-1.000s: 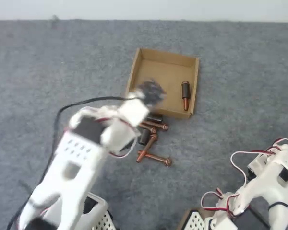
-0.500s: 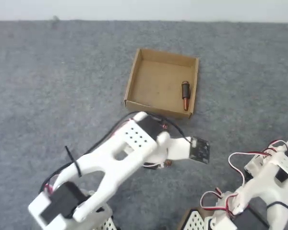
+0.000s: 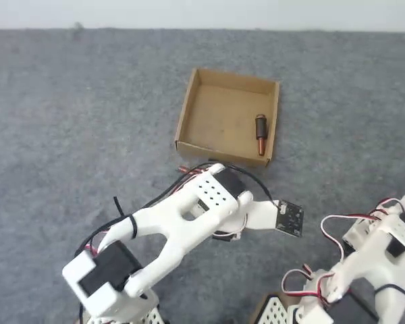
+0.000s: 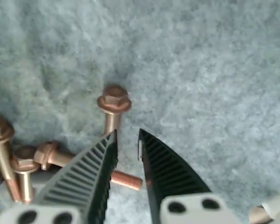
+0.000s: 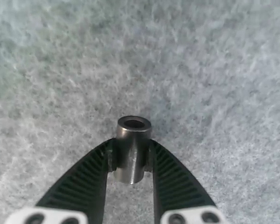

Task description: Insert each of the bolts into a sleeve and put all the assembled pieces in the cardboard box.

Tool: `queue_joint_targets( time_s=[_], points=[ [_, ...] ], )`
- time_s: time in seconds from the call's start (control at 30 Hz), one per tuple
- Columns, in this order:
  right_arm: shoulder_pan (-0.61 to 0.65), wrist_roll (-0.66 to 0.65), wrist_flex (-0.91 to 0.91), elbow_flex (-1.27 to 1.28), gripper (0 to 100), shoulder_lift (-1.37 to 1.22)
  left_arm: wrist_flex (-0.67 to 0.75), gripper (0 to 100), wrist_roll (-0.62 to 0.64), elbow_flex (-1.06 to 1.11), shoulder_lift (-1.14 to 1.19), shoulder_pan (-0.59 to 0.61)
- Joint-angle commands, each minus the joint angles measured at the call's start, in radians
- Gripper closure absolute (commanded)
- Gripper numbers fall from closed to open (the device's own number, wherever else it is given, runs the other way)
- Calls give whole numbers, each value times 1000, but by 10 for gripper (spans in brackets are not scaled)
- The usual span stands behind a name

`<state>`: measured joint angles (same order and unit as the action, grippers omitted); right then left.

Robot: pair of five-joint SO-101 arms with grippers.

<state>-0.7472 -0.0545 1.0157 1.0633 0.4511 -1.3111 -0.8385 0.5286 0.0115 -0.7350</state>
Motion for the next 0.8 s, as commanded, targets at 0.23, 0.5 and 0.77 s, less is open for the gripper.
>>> queue_joint_targets(
  time_s=[0.23,0.5,0.77],
  points=[
    [39,-15,-8,-8,993,39,51,862,-8,-41,-11,28],
    [39,-15,-8,-8,993,39,98,861,-5,-38,-8,72],
    [39,-15,-8,-8,993,39,115,860,-5,-7,-8,71]
  ],
)
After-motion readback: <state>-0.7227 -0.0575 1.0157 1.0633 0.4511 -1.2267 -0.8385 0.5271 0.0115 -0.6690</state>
